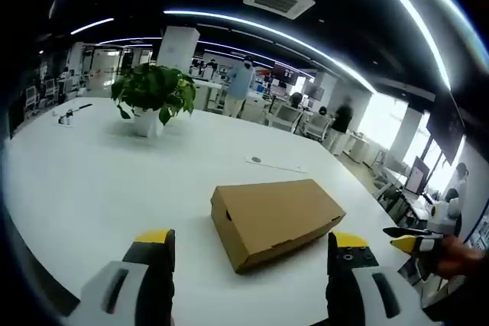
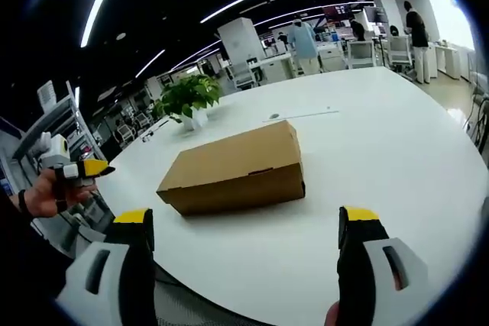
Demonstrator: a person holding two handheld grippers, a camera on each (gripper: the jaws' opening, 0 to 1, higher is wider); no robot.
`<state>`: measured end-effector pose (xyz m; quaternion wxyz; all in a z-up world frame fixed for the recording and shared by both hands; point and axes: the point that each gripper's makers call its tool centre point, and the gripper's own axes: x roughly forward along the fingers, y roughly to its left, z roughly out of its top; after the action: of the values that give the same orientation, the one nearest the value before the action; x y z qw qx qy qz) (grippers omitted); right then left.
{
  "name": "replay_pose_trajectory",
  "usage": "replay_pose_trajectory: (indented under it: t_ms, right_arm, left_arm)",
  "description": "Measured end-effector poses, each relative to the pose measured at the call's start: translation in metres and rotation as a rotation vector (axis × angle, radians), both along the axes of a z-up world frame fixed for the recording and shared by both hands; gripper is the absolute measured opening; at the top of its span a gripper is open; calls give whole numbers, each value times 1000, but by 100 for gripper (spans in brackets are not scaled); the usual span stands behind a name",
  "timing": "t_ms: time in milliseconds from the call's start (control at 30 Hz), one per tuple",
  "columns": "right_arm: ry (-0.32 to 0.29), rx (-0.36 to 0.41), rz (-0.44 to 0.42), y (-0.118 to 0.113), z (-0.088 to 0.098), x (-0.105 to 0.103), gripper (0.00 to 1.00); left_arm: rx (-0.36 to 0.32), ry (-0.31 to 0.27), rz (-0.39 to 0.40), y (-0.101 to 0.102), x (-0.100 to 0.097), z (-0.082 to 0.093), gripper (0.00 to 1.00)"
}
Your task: Operate the shoe box by opening the lid, removing the specified soft item, and placing it in the target area until the item is outside and the box remains undamaged.
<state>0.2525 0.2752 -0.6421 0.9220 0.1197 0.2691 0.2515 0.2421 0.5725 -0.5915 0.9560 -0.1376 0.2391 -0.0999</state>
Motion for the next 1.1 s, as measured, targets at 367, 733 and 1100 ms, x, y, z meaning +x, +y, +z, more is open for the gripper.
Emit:
replay_pose_trajectory:
  t_ms: [367, 733, 1100]
  right_arm:
    - [-1, 3, -12, -6, 1, -1, 96]
    - [1, 7, -18, -10, 0, -1, 96]
    - [3, 14, -20, -10, -1, 0, 96]
  left_arm:
    - [-9, 0, 2, -3, -2, -1, 84]
    - [-10, -1, 0, -7, 0, 0, 84]
    - [-8, 2, -3, -9, 0, 0, 84]
